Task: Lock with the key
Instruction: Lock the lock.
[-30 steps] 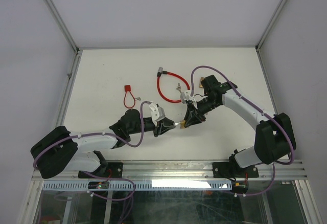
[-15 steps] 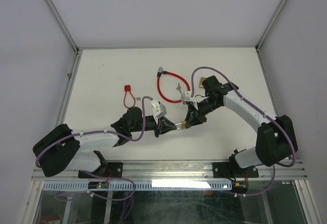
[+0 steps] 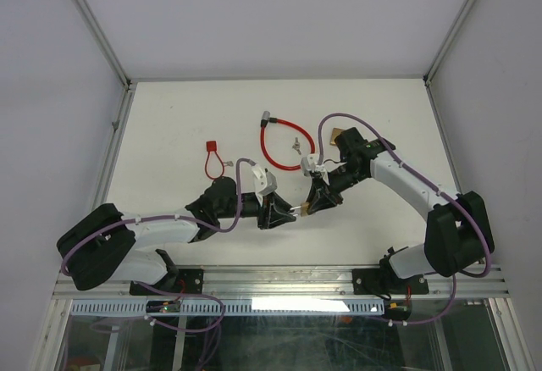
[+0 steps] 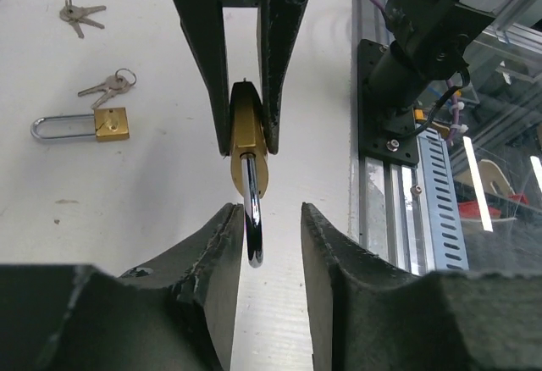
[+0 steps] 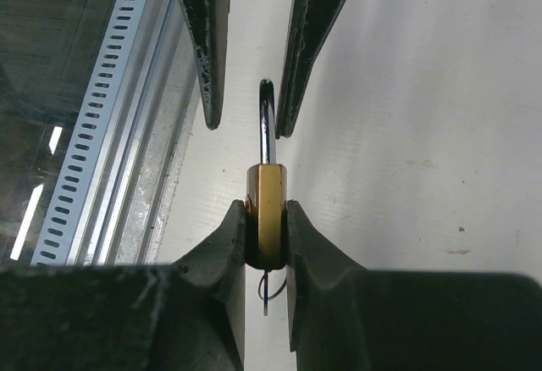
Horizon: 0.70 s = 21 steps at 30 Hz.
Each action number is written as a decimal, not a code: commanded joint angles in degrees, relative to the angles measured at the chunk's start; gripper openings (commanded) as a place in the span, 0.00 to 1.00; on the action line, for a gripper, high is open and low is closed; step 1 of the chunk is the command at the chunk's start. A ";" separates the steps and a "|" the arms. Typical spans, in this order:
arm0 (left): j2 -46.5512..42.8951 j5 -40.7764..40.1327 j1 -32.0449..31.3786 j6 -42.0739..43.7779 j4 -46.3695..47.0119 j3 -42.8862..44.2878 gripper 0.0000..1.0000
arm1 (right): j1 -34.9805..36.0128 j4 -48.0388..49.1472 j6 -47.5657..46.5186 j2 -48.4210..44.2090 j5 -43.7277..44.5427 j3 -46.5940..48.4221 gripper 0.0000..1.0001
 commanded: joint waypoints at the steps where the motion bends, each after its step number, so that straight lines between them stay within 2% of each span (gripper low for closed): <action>1: -2.84 0.88 -0.42 0.14 5.07 0.16 0.36 | 0.38 1.77 -2.66 -2.38 -5.15 1.15 0.00; 15: -2.10 -0.75 0.59 1.48 2.73 -1.27 0.36 | 0.24 0.32 -4.12 -2.54 -6.13 1.52 0.00; 21: -1.25 -0.76 0.73 0.67 5.88 -2.12 0.24 | 0.26 0.27 -4.16 -2.40 -6.18 1.45 0.00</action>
